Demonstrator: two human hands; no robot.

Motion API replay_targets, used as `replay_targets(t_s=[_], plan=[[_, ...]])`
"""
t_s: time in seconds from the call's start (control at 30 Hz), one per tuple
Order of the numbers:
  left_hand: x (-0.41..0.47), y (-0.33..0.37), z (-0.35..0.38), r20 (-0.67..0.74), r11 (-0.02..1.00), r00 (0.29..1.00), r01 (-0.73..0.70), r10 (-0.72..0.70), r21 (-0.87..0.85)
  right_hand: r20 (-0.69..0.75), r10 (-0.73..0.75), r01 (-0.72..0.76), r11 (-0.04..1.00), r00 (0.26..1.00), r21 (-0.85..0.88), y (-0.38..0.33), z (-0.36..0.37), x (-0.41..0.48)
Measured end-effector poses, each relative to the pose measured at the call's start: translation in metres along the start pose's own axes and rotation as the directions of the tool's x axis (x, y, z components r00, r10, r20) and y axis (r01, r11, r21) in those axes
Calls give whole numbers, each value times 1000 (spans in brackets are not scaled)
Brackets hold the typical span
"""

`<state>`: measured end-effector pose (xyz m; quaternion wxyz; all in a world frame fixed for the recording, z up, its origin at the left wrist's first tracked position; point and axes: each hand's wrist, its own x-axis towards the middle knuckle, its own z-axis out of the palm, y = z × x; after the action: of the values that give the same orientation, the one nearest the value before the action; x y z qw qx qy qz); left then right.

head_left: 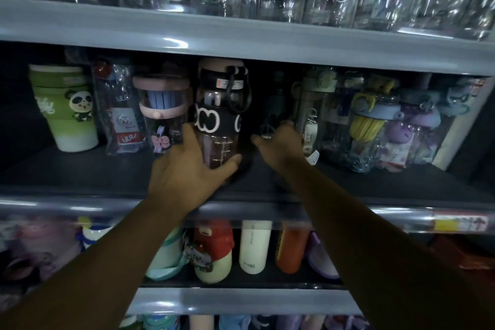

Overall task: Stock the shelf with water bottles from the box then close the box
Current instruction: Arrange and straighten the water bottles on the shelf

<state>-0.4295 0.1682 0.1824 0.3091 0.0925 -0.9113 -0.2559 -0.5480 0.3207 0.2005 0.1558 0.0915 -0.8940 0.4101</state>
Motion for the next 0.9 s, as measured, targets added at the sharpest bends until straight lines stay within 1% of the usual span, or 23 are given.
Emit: replay_targets(t_s=[0.07, 0.13, 0.17, 0.27, 0.33, 0.4, 0.53, 0.67, 0.77, 0.83, 0.9], plan=[[2, -11, -2, -19, 999, 999, 27, -28, -40, 31, 26, -24, 998, 999, -59, -4, 7, 8], [4, -17, -1, -37, 992, 998, 45, -50, -117, 84, 55, -46, 993, 995, -104, -6, 13, 16], [4, -18, 0, -36, 988, 998, 47, -53, -148, 82, 70, -61, 992, 994, -113, -6, 16, 21], [8, -18, 1, -11, 979, 999, 38, -41, -199, 29, 74, -66, 975, 997, -212, -6, 20, 32], [8, -19, 2, -22, 979, 999, 25, -30, -201, -23, 72, -75, 966, 997, -247, -5, 25, 40], [6, -20, 3, -40, 981, 999, 11, -19, -193, -66, 83, -97, 961, 994, -259, -5, 30, 46], [5, -21, 4, -53, 983, 999, -15, 6, -182, -85, 132, -149, 959, 988, -239, -5, 39, 55], [6, -22, 4, -45, 983, 999, -31, 23, -180, -58, 91, -102, 963, 994, -249, -4, 38, 57], [6, -22, 4, -47, 983, 999, -16, 7, -184, -93, 68, -92, 953, 993, -288, -8, 32, 49], [5, -21, 2, -45, 983, 999, -10, 2, -181, -69, 18, -37, 957, 997, -287, -12, 25, 39], [4, -19, 1, -34, 985, 999, -6, 0, -174, -21, 16, -21, 964, 1000, -265, -12, 16, 28]])
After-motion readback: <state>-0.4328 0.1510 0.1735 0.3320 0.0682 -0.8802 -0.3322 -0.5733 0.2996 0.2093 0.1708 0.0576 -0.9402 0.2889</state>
